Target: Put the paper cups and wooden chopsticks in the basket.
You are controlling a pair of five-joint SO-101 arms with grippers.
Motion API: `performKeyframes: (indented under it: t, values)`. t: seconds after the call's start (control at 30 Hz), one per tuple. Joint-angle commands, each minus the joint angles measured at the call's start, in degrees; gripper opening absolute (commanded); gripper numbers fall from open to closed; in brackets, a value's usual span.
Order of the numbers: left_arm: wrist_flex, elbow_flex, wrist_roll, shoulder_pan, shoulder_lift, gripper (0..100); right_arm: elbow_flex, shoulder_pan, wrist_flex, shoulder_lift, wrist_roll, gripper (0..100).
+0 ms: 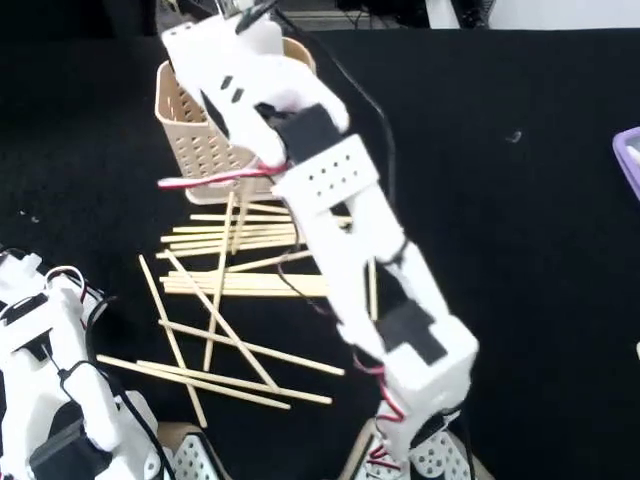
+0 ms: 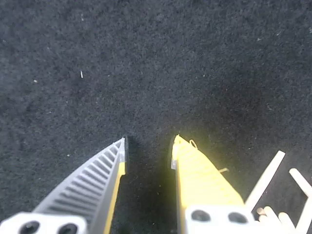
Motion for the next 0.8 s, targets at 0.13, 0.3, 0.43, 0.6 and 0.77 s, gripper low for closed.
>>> performKeyframes:
  t: [0.13,0.3,0.43,0.6,0.77]
  values:
    - [-0.5,-0.1,0.5,-0.3,-1.7,16,-17.3,1.4,-1.3,10.0,-0.5,1.2]
    - [-0.4,-0.1,0.5,-0.4,-1.7,16,-23.0,1.3,-1.1,17.0,-0.5,1.2]
    - [-0.4,-0.1,0.5,-0.6,-1.7,16,-24.8,1.1,3.3,20.2,-0.5,1.5]
    - [-0.4,-0.1,0.5,-0.6,-1.7,16,-27.6,1.0,17.9,19.8,-0.5,7.4]
    - [-0.5,-0.1,0.5,-0.6,-1.7,16,-39.4,1.0,31.4,17.5,-0.5,23.2]
